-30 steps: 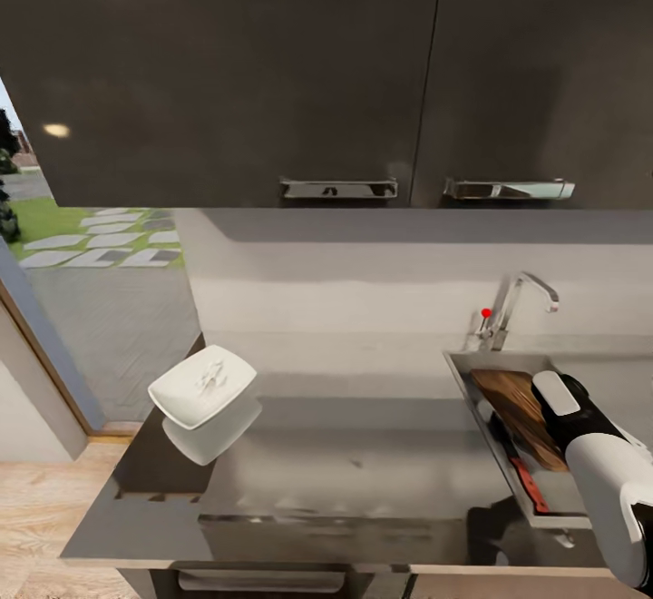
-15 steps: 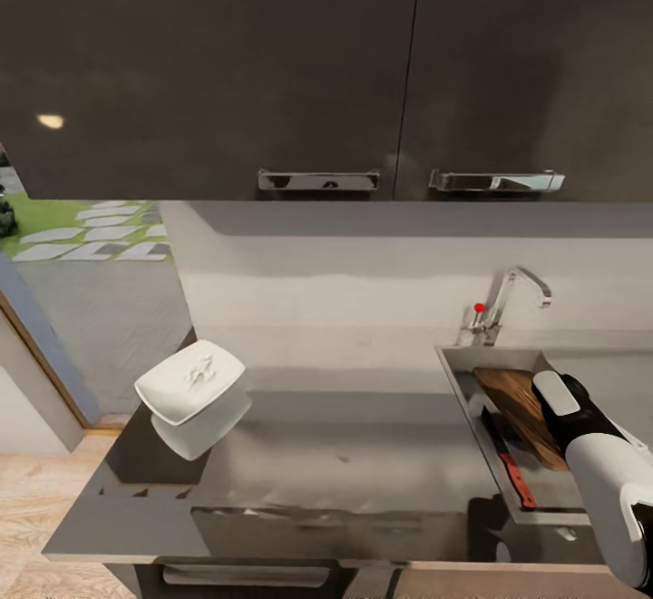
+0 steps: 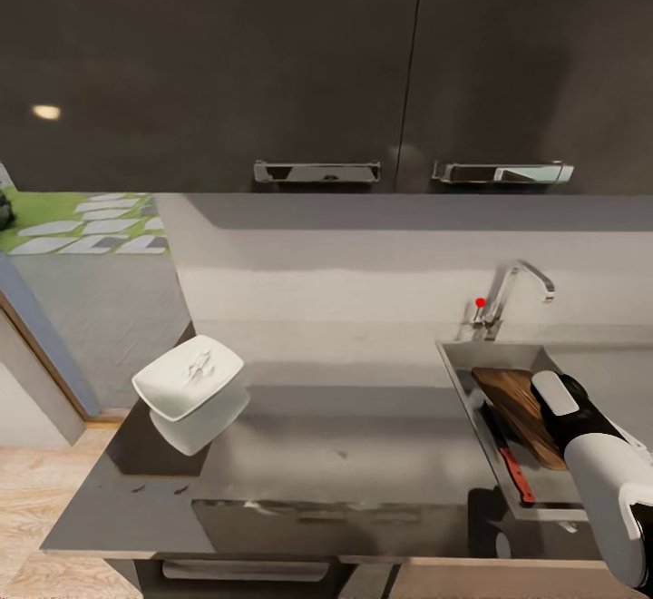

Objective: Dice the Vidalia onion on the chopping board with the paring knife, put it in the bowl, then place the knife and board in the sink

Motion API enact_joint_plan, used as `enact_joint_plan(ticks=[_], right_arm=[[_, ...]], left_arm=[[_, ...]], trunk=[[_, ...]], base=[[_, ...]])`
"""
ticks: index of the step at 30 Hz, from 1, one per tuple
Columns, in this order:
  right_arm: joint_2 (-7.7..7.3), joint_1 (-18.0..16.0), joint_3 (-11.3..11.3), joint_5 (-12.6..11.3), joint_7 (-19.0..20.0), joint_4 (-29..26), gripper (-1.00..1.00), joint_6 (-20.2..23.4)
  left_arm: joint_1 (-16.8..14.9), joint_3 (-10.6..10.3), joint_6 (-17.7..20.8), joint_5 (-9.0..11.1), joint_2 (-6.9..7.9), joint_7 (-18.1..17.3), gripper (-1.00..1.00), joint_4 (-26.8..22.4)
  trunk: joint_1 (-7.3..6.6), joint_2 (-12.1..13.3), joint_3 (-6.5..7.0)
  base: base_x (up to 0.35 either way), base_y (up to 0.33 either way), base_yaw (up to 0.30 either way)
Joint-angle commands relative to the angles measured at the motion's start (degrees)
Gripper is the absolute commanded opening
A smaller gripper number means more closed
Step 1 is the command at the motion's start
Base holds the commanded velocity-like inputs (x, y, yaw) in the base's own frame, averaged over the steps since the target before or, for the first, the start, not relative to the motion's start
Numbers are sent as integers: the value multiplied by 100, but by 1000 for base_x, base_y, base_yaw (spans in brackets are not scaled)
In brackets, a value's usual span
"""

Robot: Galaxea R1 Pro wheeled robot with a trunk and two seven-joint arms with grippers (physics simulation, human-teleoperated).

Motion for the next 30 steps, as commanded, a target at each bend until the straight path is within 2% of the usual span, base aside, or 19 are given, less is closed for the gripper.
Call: enact_joint_plan(ticks=[1, 30], right_arm=[[2, -3, -3, -12, -27, -8, -100, 59], [17, -3, 6, -18, -25, -7, -100, 59]], left_arm=[[-5, -16, -34, 49, -2, 7, 100, 12], [-5, -12, -34, 49, 14, 7, 100, 12]], trunk=[[3, -12, -20], [3, -12, -283]], base=[[0, 0, 0], [0, 0, 0]])
